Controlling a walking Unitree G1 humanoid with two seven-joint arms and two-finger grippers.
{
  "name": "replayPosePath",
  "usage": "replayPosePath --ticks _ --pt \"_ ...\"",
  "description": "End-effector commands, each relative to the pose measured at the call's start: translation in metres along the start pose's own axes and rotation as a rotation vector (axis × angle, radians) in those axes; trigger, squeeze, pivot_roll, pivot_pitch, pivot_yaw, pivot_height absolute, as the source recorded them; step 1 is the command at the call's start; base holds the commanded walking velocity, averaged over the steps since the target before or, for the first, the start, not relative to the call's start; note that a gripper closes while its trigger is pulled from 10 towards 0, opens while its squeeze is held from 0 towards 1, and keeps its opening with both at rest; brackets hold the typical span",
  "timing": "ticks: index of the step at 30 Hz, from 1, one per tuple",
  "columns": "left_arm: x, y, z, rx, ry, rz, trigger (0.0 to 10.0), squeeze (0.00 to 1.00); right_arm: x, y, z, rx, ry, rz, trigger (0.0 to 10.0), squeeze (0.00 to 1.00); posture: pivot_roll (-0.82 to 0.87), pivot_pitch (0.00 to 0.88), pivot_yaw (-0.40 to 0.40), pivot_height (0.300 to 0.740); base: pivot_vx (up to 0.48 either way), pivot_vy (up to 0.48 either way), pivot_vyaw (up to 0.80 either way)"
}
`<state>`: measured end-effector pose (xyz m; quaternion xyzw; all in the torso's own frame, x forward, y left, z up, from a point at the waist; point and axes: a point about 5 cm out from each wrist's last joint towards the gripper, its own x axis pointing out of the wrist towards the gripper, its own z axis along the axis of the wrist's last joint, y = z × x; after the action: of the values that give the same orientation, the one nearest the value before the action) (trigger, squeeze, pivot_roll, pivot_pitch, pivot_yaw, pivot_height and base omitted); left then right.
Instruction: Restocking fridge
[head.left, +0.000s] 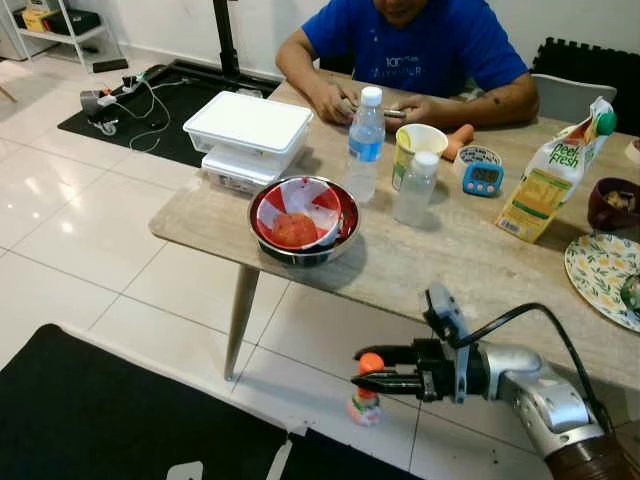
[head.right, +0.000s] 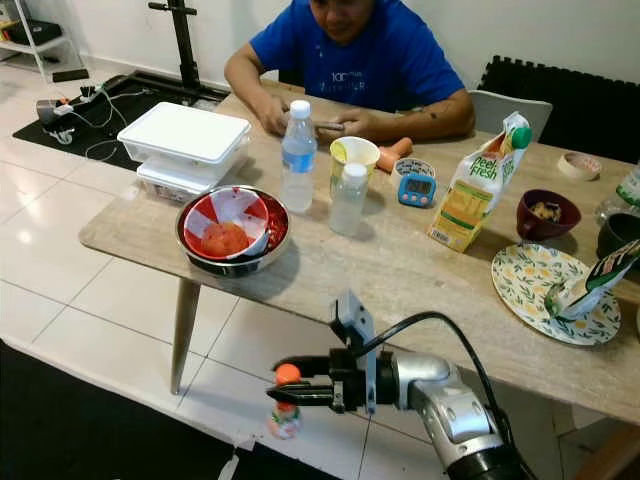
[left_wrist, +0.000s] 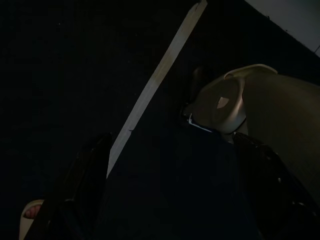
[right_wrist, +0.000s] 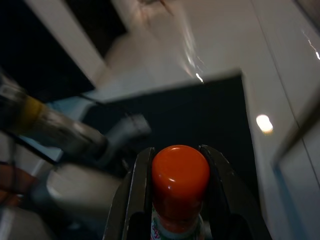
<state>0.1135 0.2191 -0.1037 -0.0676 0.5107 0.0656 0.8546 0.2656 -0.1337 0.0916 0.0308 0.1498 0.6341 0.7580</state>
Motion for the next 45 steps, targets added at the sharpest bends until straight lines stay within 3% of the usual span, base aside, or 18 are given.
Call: replayPosePath --ticks 1,2,4,5,7,8,13,15,16,17,23,26,29,32,45 --pt "-0.001 -0.003 -0.011 0.009 0.041 -0.005 10.0 0.00 -0.004 -0.001 -0.012 0.014 0.037 -0.037 10.0 0.00 -0.03 0.106 -0.052 0.740 0.000 0.000 0.00" --pt "-0.001 -0.003 -0.011 0.011 0.041 -0.004 10.0 0.00 -0.008 -0.004 -0.029 0.060 0.074 -0.096 10.0 0.00 -0.03 0.107 -0.051 0.740 0.000 0.000 0.00" --pt "-0.001 -0.003 -0.011 0.011 0.041 -0.004 10.0 0.00 -0.008 -0.004 -0.029 0.060 0.074 -0.096 10.0 0.00 -0.03 0.107 -0.051 0.740 0.000 0.000 0.00" --pt "-0.001 -0.003 -0.011 0.017 0.042 -0.004 10.0 0.00 -0.022 -0.007 -0.069 0.116 0.211 -0.262 10.0 0.00 -0.04 0.104 -0.052 0.740 0.000 0.000 0.00" --pt "-0.001 -0.004 -0.010 0.020 0.043 -0.003 10.0 0.00 -0.033 -0.009 -0.092 0.135 0.305 -0.383 10.0 0.00 -0.04 0.104 -0.053 0.740 0.000 0.000 0.00" --pt "-0.001 -0.004 -0.010 0.020 0.043 -0.003 10.0 0.00 -0.033 -0.009 -0.092 0.135 0.305 -0.383 10.0 0.00 -0.04 0.104 -0.053 0.740 0.000 0.000 0.00" --pt "0.000 -0.004 -0.009 0.026 0.041 -0.001 10.0 0.00 -0.063 -0.008 -0.136 0.225 0.461 -0.707 10.0 0.00 -0.04 0.101 -0.057 0.740 0.000 0.000 0.00" --pt "0.000 -0.004 -0.009 0.026 0.041 -0.001 10.0 0.00 -0.063 -0.008 -0.136 0.225 0.461 -0.707 10.0 0.00 -0.04 0.101 -0.057 0.740 0.000 0.000 0.00" --pt "0.000 -0.004 -0.009 0.026 0.040 0.001 10.0 0.00 -0.082 0.000 -0.158 0.309 0.514 -0.887 10.0 0.00 -0.04 0.100 -0.055 0.740 0.000 0.000 0.00" --pt "0.000 -0.004 -0.009 0.026 0.040 0.001 10.0 0.00 -0.082 0.000 -0.158 0.309 0.514 -0.887 10.0 0.00 -0.04 0.100 -0.055 0.740 0.000 0.000 0.00" --pt "0.000 -0.003 -0.008 0.033 0.042 0.005 10.0 0.00 -0.108 0.024 -0.192 0.472 0.571 -1.159 10.0 0.00 -0.03 0.098 -0.053 0.740 0.000 0.000 0.00" --pt "0.000 -0.003 -0.008 0.034 0.043 0.006 10.0 0.00 -0.112 0.033 -0.201 0.501 0.602 -1.206 10.0 0.00 -0.03 0.098 -0.051 0.740 0.000 0.000 0.00" --pt "-0.001 -0.002 -0.008 0.037 0.043 0.009 10.0 0.00 -0.118 0.059 -0.223 0.583 0.692 -1.281 10.0 0.00 -0.03 0.094 -0.046 0.740 0.000 0.000 0.00" --pt "0.000 -0.001 -0.006 0.039 0.041 0.009 10.0 0.00 -0.114 0.068 -0.229 0.588 0.742 -1.281 10.0 0.00 -0.03 0.092 -0.043 0.740 0.000 0.000 0.00" --pt "0.000 -0.001 -0.004 0.036 0.036 0.007 10.0 0.00 -0.095 0.067 -0.231 0.559 0.763 -1.268 10.0 0.00 -0.04 0.083 -0.037 0.740 0.000 0.000 0.00"
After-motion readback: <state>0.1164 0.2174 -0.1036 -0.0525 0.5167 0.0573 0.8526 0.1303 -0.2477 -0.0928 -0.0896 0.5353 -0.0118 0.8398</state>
